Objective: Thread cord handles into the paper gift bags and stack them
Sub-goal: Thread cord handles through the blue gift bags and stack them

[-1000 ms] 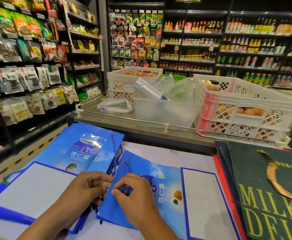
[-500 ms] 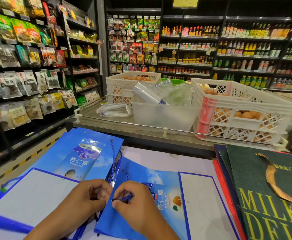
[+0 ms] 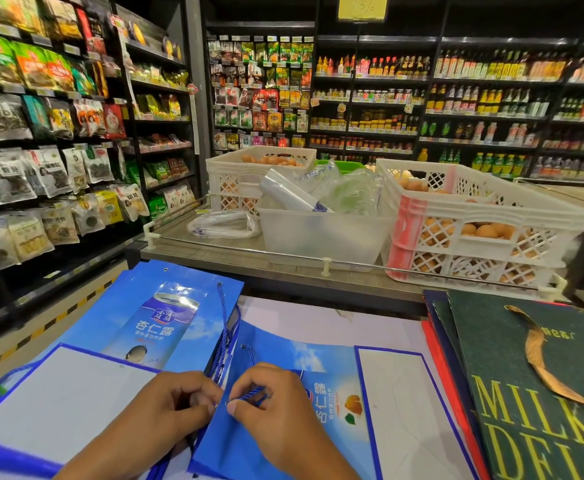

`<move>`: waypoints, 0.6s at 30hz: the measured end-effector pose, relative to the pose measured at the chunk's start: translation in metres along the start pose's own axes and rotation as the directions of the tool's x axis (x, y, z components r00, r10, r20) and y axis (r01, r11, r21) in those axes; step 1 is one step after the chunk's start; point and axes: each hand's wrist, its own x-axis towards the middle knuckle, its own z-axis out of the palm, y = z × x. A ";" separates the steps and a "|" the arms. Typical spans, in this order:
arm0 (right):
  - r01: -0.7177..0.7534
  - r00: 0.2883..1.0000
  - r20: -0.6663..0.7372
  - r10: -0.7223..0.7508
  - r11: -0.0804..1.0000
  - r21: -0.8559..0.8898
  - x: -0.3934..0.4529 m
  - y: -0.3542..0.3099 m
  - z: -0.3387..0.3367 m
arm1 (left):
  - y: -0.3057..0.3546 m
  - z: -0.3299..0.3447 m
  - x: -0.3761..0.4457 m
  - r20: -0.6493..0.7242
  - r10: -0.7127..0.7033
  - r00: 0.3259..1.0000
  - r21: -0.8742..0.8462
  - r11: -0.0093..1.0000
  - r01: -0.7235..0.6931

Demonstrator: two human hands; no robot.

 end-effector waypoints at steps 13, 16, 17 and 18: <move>-0.029 1.000 0.013 0.028 0.995 0.096 -0.003 -0.004 0.001 | 0.000 0.004 -0.004 -0.107 -0.024 0.994 -0.137 0.991 0.009; -0.053 0.998 0.032 0.050 0.994 0.092 -0.003 -0.003 0.002 | -0.001 0.006 -0.004 -0.132 -0.022 0.991 -0.173 0.985 -0.001; -0.065 0.997 0.039 0.062 0.993 0.094 -0.003 -0.003 0.002 | -0.002 0.006 -0.004 -0.136 -0.022 0.990 -0.172 0.985 -0.001; -0.080 0.996 0.044 0.076 0.992 0.100 -0.003 -0.003 0.002 | -0.003 0.006 -0.004 -0.136 -0.021 0.990 -0.155 0.988 -0.001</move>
